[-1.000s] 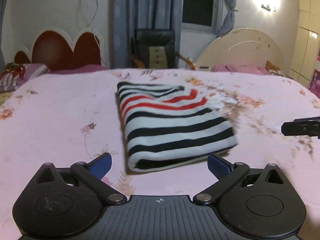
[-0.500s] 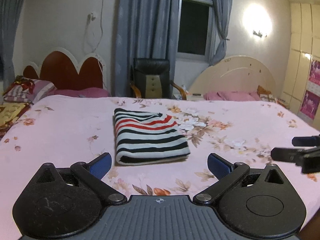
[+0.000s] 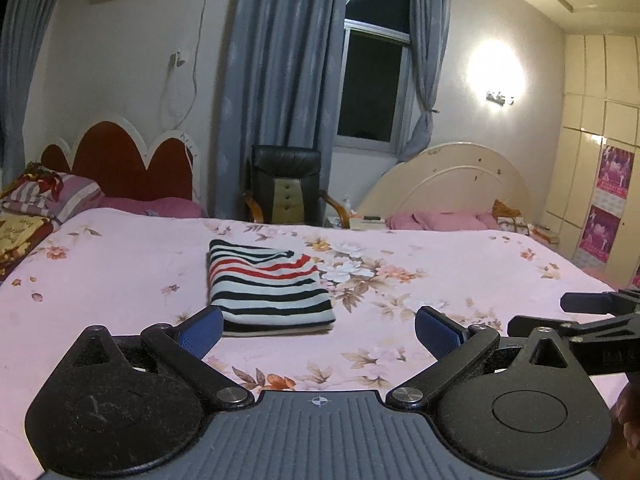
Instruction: Fold small clothes
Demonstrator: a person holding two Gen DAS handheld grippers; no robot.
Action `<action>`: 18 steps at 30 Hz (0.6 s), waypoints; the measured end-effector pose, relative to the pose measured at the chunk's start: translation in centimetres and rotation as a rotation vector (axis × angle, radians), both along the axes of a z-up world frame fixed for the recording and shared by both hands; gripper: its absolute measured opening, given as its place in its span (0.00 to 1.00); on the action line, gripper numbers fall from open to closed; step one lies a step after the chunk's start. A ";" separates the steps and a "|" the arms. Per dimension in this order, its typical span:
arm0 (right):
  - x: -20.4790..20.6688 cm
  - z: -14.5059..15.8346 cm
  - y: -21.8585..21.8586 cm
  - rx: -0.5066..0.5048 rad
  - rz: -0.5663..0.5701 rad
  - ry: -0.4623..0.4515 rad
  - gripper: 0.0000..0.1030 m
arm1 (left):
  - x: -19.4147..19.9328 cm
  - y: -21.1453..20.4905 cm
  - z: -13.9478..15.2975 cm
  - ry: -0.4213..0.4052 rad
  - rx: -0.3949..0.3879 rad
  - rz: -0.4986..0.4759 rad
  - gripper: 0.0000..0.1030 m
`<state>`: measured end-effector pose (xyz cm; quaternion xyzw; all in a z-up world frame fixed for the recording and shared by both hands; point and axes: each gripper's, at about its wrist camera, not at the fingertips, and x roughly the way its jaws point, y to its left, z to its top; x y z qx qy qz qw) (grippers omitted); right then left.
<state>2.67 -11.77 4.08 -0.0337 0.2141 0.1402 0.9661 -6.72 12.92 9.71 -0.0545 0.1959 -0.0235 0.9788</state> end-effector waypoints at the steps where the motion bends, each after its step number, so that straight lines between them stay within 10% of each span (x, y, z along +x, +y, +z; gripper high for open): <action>1: -0.1 0.1 -0.1 0.002 0.000 -0.002 0.99 | -0.1 -0.1 0.0 0.000 0.001 0.000 0.98; 18: -0.7 0.6 -0.5 0.009 0.004 -0.021 0.99 | -0.1 -0.3 0.0 -0.003 0.009 0.008 0.98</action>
